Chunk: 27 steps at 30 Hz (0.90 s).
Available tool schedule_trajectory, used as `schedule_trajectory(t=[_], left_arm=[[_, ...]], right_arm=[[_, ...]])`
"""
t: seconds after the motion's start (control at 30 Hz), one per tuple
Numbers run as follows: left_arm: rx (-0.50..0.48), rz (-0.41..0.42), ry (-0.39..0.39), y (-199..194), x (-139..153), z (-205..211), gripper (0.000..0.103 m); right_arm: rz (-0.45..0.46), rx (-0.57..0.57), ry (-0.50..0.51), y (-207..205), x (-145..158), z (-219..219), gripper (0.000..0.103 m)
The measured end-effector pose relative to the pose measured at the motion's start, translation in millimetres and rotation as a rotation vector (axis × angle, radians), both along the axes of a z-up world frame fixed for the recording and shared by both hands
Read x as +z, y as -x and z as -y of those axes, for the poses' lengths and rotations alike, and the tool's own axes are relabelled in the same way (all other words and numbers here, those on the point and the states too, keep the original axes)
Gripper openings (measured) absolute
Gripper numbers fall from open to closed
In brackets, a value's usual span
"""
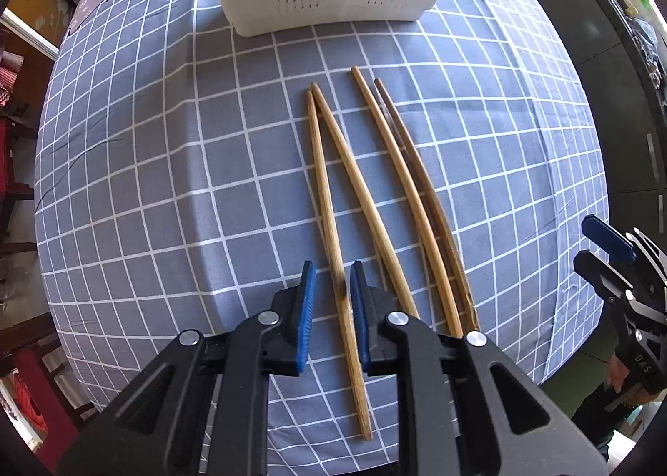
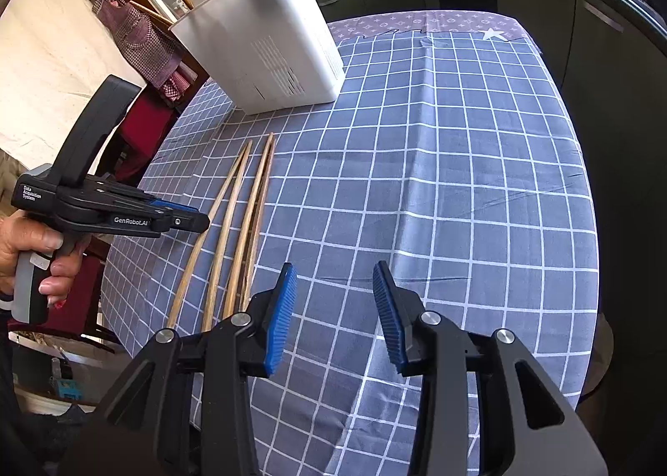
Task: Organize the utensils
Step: 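Grasp a wooden chopstick with the left gripper and lift it upright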
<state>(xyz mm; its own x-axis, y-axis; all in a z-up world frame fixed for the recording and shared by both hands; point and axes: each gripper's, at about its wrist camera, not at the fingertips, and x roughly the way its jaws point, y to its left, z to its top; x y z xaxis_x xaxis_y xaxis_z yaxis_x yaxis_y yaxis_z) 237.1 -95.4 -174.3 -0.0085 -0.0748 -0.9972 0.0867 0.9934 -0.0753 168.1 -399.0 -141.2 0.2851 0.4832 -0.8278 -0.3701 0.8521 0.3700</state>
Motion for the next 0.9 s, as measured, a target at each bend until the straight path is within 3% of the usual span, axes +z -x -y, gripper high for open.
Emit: schedule_trajectory(t=[0.4, 0.67, 0.9], left_arm=[[-0.022, 0.000, -0.070, -10, -8, 26, 0.011], [-0.031, 0.041, -0.050, -11, -2, 13, 0.007], [-0.056, 0.184, -0.006, 2, 48, 0, 0.007]], right_arm=[[-0.030, -0.020, -0.028, 2, -16, 11, 0.039], [-0.034, -0.049, -0.016, 5, -14, 22, 0.040], [-0.033, -0.050, 0.011, 2, -9, 18, 0.040]])
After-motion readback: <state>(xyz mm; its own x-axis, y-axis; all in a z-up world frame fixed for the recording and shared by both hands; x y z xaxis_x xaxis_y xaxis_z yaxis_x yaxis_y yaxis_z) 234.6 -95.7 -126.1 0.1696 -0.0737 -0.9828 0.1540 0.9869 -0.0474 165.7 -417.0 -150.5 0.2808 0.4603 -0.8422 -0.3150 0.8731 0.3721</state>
